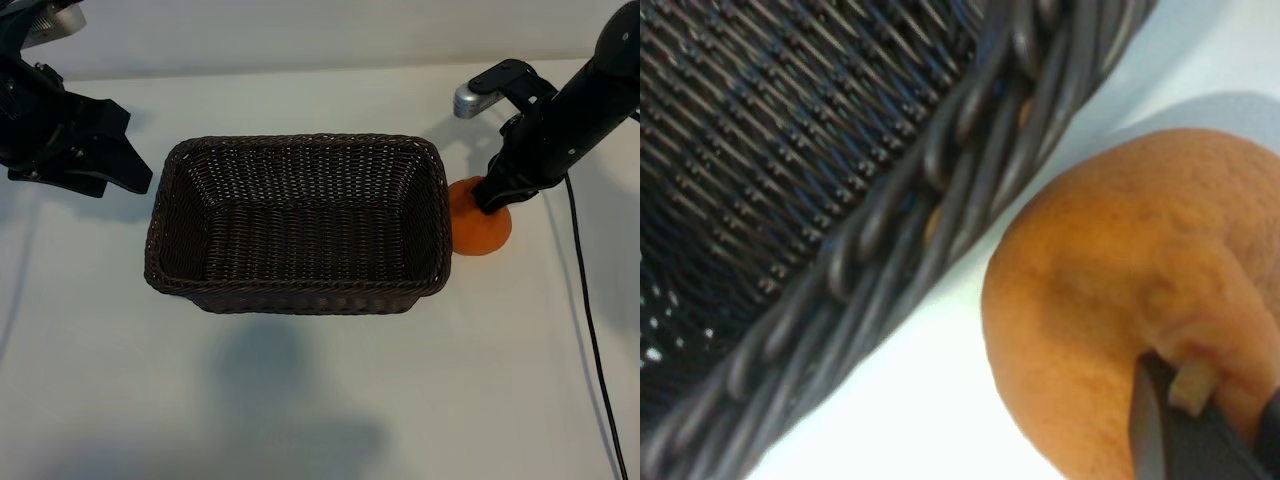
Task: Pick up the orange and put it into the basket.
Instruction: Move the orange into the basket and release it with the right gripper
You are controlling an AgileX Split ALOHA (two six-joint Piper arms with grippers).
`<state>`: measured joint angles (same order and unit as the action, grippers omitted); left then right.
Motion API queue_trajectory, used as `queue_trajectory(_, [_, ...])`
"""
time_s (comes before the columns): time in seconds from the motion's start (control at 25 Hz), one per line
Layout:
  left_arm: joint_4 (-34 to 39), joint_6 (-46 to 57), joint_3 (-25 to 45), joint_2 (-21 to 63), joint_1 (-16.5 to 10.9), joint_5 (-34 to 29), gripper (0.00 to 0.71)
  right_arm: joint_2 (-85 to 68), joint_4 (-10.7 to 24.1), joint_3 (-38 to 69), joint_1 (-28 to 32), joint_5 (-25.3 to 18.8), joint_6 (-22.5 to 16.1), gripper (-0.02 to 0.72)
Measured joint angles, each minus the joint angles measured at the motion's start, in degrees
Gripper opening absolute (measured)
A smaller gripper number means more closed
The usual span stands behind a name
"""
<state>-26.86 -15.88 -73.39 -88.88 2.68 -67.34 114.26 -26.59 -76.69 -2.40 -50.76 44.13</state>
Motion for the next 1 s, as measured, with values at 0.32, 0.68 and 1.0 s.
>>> queue_trajectory(0.32, [0.0, 0.0, 0.0, 0.0, 0.0, 0.0, 0.544, -1.39, 3.41, -2.83, 0.0, -5.65, -4.36, 0.05])
queue_trajectory(0.68, [0.0, 0.0, 0.0, 0.0, 0.0, 0.0, 0.544, -9.21, 3.54, -7.63, 0.0, -10.9, -7.28, 0.05])
queue_trajectory(1.0, [0.0, 0.18, 0.0, 0.0, 0.0, 0.0, 0.544, -12.95, 3.69, -10.68, 0.0, -15.63, -9.46, 0.05])
